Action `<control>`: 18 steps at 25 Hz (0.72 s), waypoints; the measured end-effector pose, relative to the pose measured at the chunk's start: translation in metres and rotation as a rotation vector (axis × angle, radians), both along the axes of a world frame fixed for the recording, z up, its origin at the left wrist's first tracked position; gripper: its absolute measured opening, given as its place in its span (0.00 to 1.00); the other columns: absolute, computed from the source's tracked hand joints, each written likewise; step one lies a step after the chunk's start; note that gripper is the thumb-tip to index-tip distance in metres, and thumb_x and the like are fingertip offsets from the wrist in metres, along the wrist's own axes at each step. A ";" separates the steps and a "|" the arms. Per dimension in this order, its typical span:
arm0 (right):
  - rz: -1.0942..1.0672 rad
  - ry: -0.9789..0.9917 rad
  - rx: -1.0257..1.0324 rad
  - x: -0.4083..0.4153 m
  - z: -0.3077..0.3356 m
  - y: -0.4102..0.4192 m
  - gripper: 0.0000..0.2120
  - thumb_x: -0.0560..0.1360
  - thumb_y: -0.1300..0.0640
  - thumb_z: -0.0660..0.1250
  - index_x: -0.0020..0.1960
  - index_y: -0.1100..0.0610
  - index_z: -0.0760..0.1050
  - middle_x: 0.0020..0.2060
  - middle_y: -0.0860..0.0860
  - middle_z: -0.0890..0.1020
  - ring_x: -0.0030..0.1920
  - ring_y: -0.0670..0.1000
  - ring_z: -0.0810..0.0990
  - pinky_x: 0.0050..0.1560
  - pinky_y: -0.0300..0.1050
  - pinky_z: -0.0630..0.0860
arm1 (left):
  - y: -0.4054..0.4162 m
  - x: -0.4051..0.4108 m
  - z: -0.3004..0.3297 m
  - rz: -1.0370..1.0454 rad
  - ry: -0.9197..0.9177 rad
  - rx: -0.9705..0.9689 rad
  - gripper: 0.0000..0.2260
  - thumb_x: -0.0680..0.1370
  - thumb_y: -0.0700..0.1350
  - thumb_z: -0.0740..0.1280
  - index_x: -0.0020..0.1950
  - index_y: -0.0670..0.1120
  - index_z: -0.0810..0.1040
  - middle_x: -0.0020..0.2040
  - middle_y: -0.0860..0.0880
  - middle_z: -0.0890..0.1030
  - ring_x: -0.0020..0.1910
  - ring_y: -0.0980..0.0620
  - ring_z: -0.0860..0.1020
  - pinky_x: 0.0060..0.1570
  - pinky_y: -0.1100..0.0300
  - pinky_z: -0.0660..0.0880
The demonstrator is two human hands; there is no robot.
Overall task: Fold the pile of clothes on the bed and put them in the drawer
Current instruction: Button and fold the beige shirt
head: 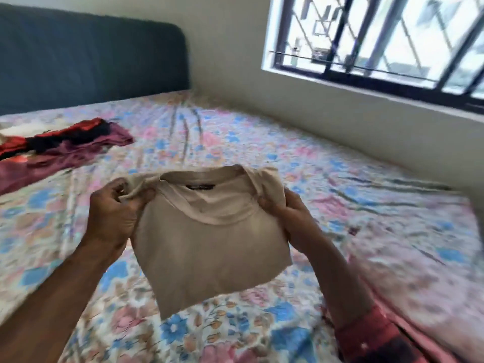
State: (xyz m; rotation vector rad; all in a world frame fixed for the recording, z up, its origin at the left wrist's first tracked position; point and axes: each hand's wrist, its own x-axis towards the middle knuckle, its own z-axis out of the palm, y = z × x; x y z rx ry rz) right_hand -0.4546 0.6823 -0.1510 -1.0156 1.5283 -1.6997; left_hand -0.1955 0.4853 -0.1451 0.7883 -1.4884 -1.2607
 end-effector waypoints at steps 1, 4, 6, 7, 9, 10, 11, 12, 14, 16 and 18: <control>-0.058 -0.005 0.014 -0.010 -0.006 0.016 0.09 0.79 0.64 0.70 0.53 0.52 0.85 0.50 0.56 0.87 0.50 0.54 0.85 0.53 0.52 0.79 | 0.003 -0.020 -0.004 -0.034 -0.039 -0.043 0.08 0.72 0.40 0.78 0.38 0.51 0.83 0.39 0.52 0.83 0.41 0.53 0.77 0.42 0.60 0.75; -0.253 0.017 0.044 -0.044 -0.021 0.050 0.09 0.79 0.63 0.71 0.55 0.52 0.84 0.50 0.54 0.88 0.50 0.53 0.86 0.52 0.54 0.81 | 0.011 -0.080 -0.016 -0.100 -0.164 -0.133 0.09 0.70 0.45 0.78 0.41 0.42 0.80 0.40 0.44 0.80 0.41 0.51 0.74 0.43 0.53 0.72; -0.393 0.081 0.105 -0.067 -0.034 0.056 0.09 0.78 0.58 0.73 0.58 0.50 0.82 0.51 0.50 0.88 0.53 0.52 0.86 0.55 0.57 0.83 | 0.007 -0.116 -0.019 -0.128 -0.200 -0.151 0.15 0.70 0.46 0.78 0.40 0.37 0.76 0.37 0.40 0.77 0.40 0.51 0.72 0.41 0.51 0.71; -0.471 0.137 0.156 -0.077 -0.039 0.055 0.11 0.78 0.53 0.73 0.59 0.48 0.81 0.51 0.48 0.87 0.53 0.52 0.86 0.57 0.59 0.82 | 0.001 -0.134 -0.019 -0.136 -0.222 -0.162 0.16 0.70 0.47 0.77 0.41 0.36 0.77 0.37 0.39 0.78 0.40 0.51 0.73 0.40 0.49 0.73; -0.628 0.252 0.302 -0.092 -0.049 0.045 0.17 0.77 0.47 0.73 0.63 0.48 0.77 0.53 0.48 0.86 0.56 0.54 0.84 0.59 0.57 0.80 | -0.012 -0.174 -0.016 -0.130 -0.275 -0.200 0.12 0.70 0.45 0.78 0.45 0.41 0.80 0.40 0.42 0.82 0.40 0.51 0.76 0.43 0.47 0.78; -0.700 0.299 0.412 -0.095 -0.053 0.039 0.19 0.78 0.45 0.71 0.66 0.50 0.74 0.55 0.51 0.85 0.58 0.58 0.83 0.58 0.56 0.79 | -0.015 -0.191 -0.016 -0.126 -0.291 -0.213 0.12 0.70 0.44 0.79 0.48 0.44 0.80 0.42 0.46 0.82 0.41 0.52 0.78 0.44 0.50 0.78; -0.756 0.331 0.548 -0.100 -0.062 0.031 0.22 0.79 0.44 0.68 0.68 0.53 0.70 0.57 0.56 0.83 0.59 0.62 0.81 0.56 0.55 0.78 | -0.014 -0.208 -0.017 -0.125 -0.293 -0.214 0.16 0.70 0.43 0.80 0.53 0.46 0.78 0.46 0.49 0.81 0.43 0.54 0.78 0.44 0.56 0.78; -0.776 0.348 0.689 -0.104 -0.072 0.023 0.24 0.80 0.42 0.66 0.68 0.55 0.66 0.57 0.60 0.81 0.58 0.64 0.81 0.53 0.55 0.77 | -0.012 -0.221 -0.024 -0.120 -0.313 -0.198 0.21 0.70 0.42 0.81 0.59 0.46 0.76 0.50 0.50 0.79 0.45 0.55 0.77 0.43 0.62 0.77; -0.736 0.374 0.857 -0.103 -0.097 0.009 0.27 0.80 0.44 0.66 0.70 0.57 0.61 0.57 0.61 0.80 0.55 0.64 0.80 0.53 0.56 0.79 | -0.001 -0.230 -0.058 -0.133 -0.415 -0.169 0.26 0.70 0.42 0.81 0.63 0.47 0.73 0.58 0.48 0.77 0.52 0.52 0.76 0.45 0.66 0.73; -0.739 0.441 0.876 -0.100 -0.117 0.003 0.29 0.79 0.48 0.70 0.72 0.57 0.60 0.59 0.60 0.78 0.55 0.62 0.80 0.53 0.60 0.80 | 0.012 -0.220 -0.100 -0.229 -0.579 -0.115 0.23 0.70 0.42 0.80 0.60 0.49 0.75 0.61 0.47 0.78 0.58 0.48 0.77 0.51 0.59 0.74; -0.818 0.545 0.880 -0.097 -0.122 0.001 0.27 0.79 0.49 0.70 0.71 0.57 0.62 0.61 0.60 0.76 0.58 0.61 0.78 0.58 0.62 0.78 | 0.016 -0.203 -0.125 -0.315 -0.662 -0.077 0.17 0.71 0.41 0.79 0.56 0.49 0.78 0.61 0.47 0.80 0.61 0.49 0.78 0.56 0.57 0.74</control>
